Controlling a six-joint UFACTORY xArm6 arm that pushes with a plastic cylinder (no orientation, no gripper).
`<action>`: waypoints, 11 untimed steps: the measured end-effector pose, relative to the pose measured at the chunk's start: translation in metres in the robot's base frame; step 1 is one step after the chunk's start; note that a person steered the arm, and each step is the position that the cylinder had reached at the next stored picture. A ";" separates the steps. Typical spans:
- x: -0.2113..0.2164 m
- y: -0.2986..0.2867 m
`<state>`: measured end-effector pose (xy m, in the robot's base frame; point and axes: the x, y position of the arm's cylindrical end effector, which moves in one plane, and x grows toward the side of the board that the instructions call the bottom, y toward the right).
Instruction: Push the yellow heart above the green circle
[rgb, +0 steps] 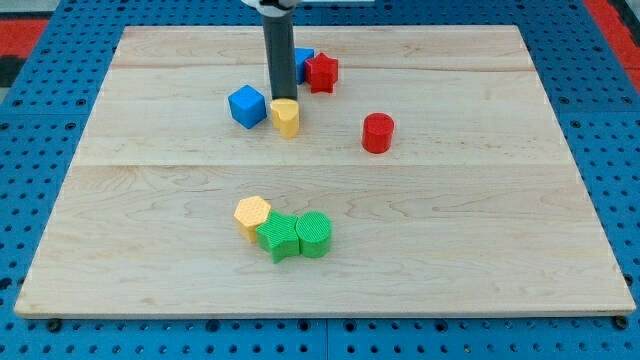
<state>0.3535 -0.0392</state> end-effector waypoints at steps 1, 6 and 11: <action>0.034 0.010; 0.066 -0.022; 0.138 -0.020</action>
<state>0.4915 -0.0588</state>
